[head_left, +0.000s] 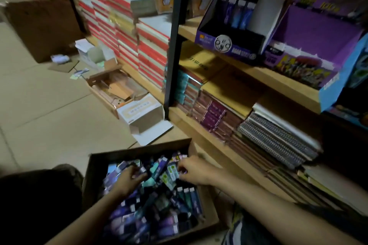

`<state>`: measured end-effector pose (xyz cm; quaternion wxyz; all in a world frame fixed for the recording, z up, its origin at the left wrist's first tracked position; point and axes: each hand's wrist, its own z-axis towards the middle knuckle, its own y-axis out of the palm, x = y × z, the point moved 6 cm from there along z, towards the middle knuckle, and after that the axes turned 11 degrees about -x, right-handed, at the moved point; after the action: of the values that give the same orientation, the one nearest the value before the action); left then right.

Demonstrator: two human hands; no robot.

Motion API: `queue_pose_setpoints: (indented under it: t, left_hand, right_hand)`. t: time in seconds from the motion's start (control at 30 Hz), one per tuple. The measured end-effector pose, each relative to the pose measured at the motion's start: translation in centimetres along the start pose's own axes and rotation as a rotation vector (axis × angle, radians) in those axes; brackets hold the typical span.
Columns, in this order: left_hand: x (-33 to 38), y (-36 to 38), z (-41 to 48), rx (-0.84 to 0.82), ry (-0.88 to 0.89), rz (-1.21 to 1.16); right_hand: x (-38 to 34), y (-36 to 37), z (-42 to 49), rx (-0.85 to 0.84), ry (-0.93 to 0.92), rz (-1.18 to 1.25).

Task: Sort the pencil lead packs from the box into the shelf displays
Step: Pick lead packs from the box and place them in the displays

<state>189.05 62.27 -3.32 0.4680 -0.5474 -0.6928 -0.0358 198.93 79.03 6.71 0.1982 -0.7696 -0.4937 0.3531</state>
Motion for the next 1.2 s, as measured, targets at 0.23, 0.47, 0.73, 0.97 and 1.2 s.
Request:
queue_pose_setpoints:
  t: [0.23, 0.47, 0.73, 0.97, 1.2]
  left_hand:
    - [-8.6, 6.1, -2.0, 0.049, -0.138, 0.264]
    - [-8.2, 11.5, -1.7, -0.209, -0.014, 0.52]
    - [-6.0, 9.3, -1.2, 0.054, 0.111, 0.358]
    - [-6.4, 8.1, 1.6, -0.001, 0.071, 0.5]
    - [-7.3, 8.7, 1.5, -0.066, -0.016, 0.38]
  right_hand:
    - [6.2, 10.8, 6.7, 0.043, 0.224, 0.392]
    - [8.2, 12.6, 10.0, 0.246, 0.347, 0.422]
    - [7.8, 14.3, 12.0, 0.223, 0.301, 0.345]
    - [7.4, 12.3, 12.0, 0.391, 0.111, 0.344]
    - [7.5, 10.5, 14.8, 0.39, 0.308, 0.569]
